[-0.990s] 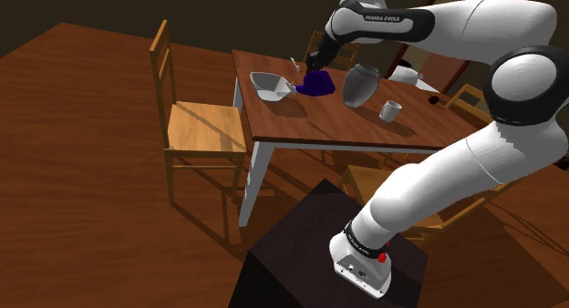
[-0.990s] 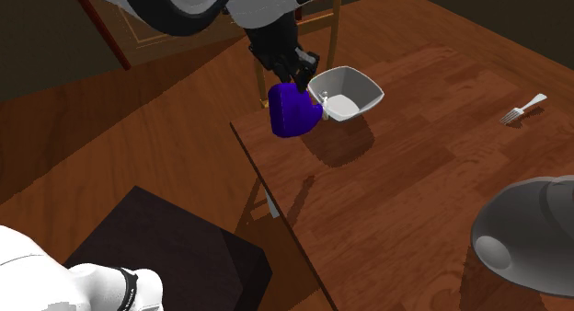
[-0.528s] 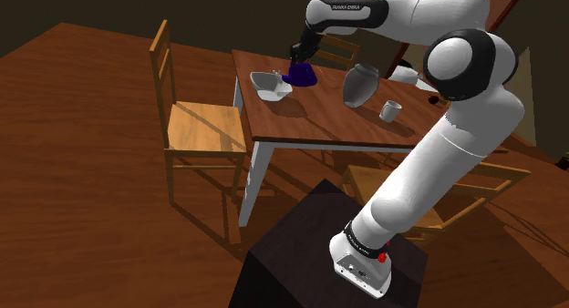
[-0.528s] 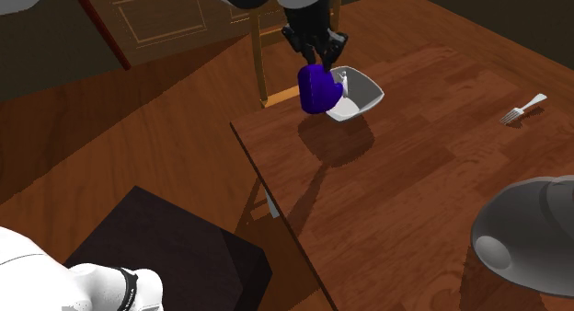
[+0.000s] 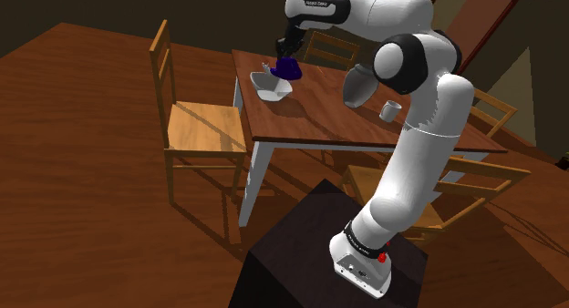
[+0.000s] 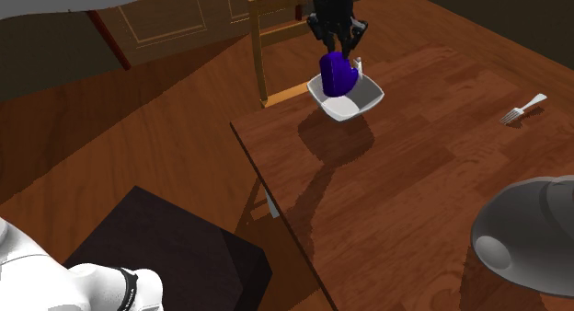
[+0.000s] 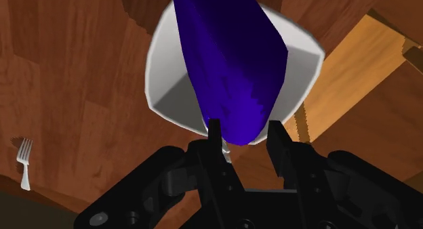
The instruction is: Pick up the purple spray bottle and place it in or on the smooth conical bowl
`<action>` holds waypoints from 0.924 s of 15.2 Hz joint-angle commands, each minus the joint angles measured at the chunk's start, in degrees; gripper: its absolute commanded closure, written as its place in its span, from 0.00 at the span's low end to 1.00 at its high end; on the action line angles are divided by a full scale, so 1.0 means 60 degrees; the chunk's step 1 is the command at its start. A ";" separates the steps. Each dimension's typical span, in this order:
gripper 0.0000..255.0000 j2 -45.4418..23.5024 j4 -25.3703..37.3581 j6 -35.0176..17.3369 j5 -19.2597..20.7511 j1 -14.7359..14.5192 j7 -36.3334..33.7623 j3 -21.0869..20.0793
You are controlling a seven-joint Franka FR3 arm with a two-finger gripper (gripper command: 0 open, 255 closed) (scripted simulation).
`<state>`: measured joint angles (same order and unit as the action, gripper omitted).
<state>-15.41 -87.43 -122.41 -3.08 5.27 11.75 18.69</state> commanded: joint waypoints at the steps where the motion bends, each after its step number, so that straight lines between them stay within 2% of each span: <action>1: 1.00 -0.0116 -0.0056 -0.0176 -0.0047 0.0020 0.0023 -0.0010; 8: 1.00 -0.0191 -0.0817 -0.1008 -0.0082 0.0001 0.0034 -0.0034; 14: 1.00 -0.0191 -0.0817 -0.1008 -0.0082 0.0002 0.0033 -0.0035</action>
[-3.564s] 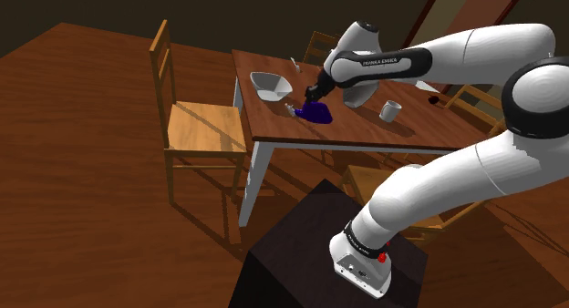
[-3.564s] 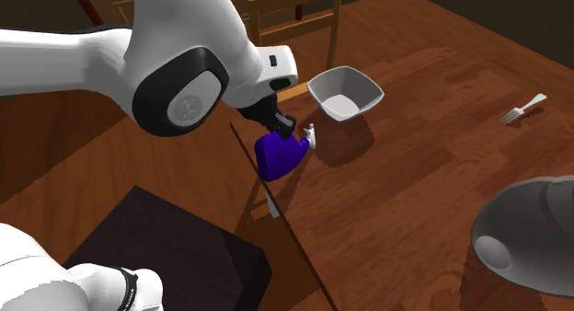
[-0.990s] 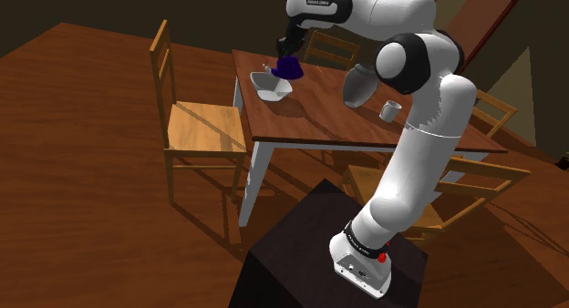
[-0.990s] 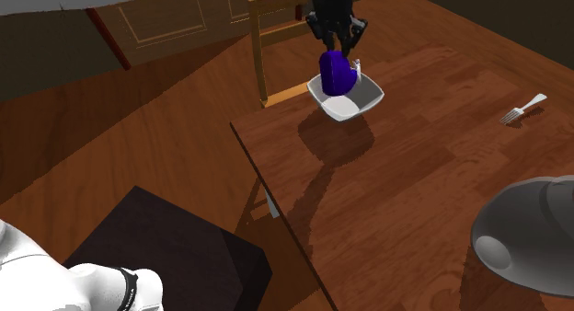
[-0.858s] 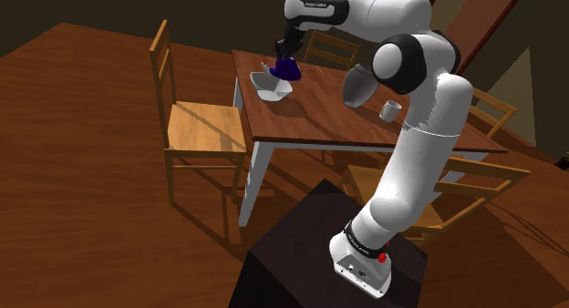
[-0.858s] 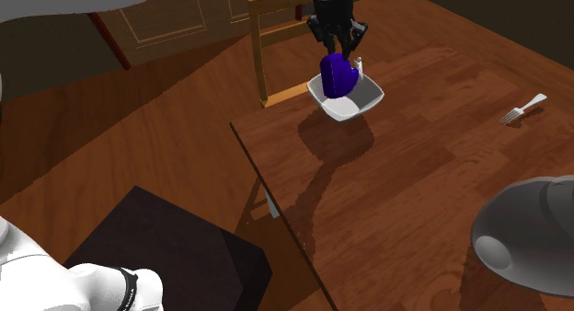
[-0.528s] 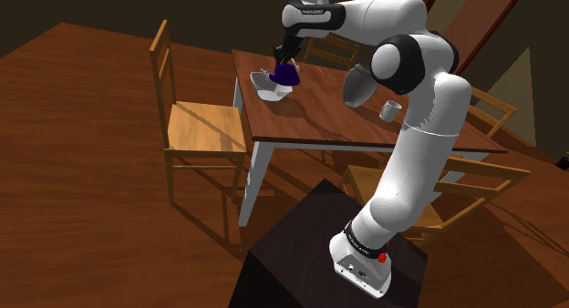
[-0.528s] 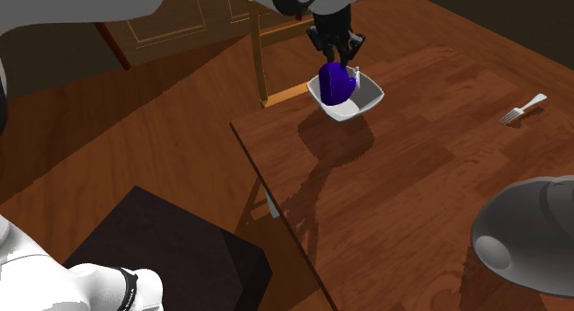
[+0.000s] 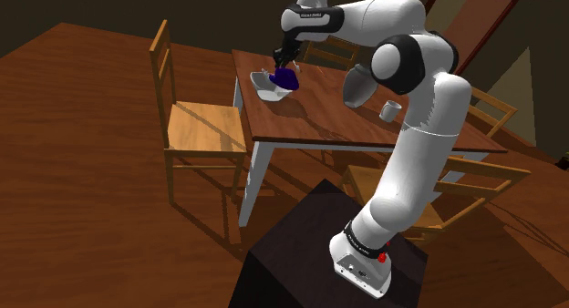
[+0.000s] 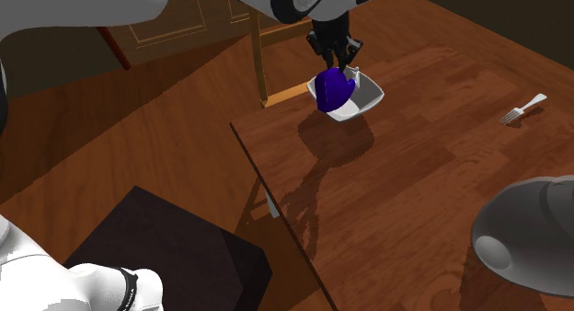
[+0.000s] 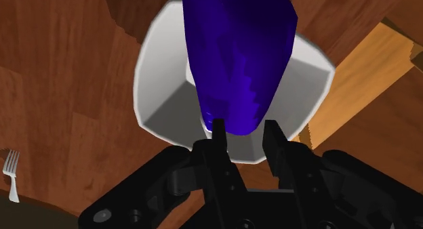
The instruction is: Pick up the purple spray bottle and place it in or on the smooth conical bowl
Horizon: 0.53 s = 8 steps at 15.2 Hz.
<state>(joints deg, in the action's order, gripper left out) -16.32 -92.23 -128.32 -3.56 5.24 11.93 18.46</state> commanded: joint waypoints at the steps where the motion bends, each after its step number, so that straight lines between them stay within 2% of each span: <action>1: 1.00 -0.0039 -0.0017 -0.0023 -0.0001 0.0007 0.0003 0.0002; 2: 1.00 -0.0039 -0.0017 -0.0023 -0.0001 0.0007 0.0003 0.0002; 3: 0.00 -0.0055 0.0010 -0.0012 -0.0002 0.0003 -0.0006 -0.0001; 8: 0.00 -0.0039 -0.0017 -0.0023 -0.0001 0.0007 0.0003 0.0002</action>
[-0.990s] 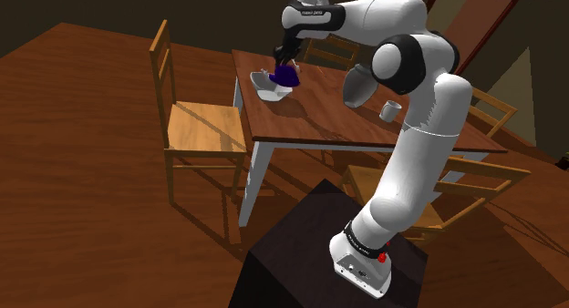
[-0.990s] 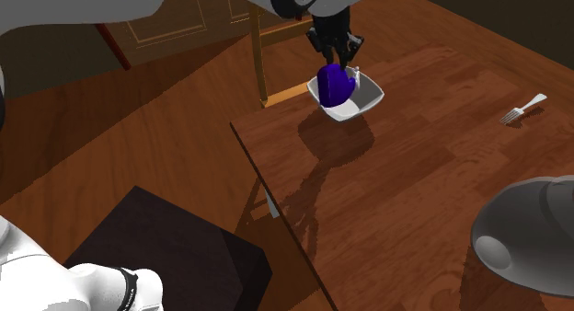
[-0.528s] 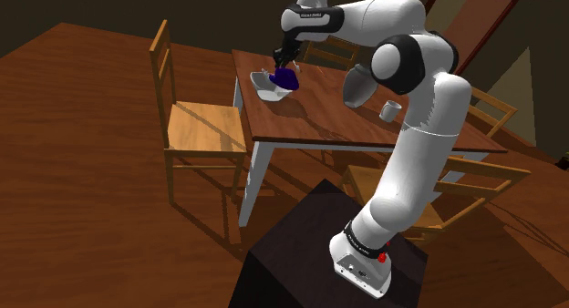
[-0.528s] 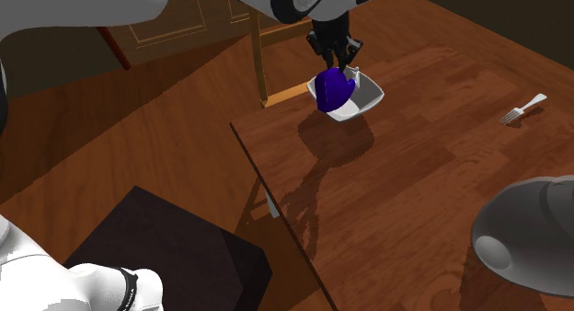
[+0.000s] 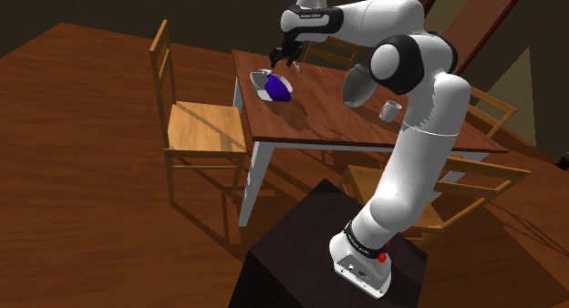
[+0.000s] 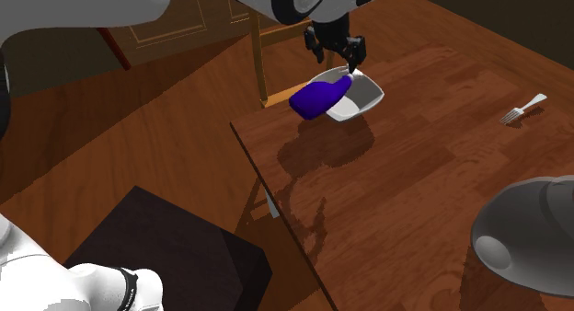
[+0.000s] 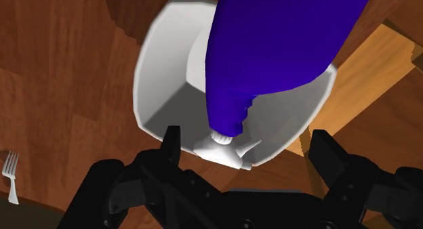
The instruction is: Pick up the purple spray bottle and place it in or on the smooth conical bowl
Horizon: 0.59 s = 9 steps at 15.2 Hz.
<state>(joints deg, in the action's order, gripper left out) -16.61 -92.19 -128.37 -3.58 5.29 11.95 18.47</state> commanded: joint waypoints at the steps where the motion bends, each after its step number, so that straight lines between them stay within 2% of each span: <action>1: 0.00 0.0200 0.0017 0.0209 0.0079 -0.0041 -0.0044 0.0019; 4: 0.00 0.0684 0.0207 0.0862 0.0276 -0.0140 -0.0158 0.0054; 9: 0.00 0.0684 0.0207 0.0862 0.0276 -0.0138 -0.0159 0.0052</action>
<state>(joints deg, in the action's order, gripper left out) -12.54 -90.94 -123.24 -1.95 4.48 11.01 18.78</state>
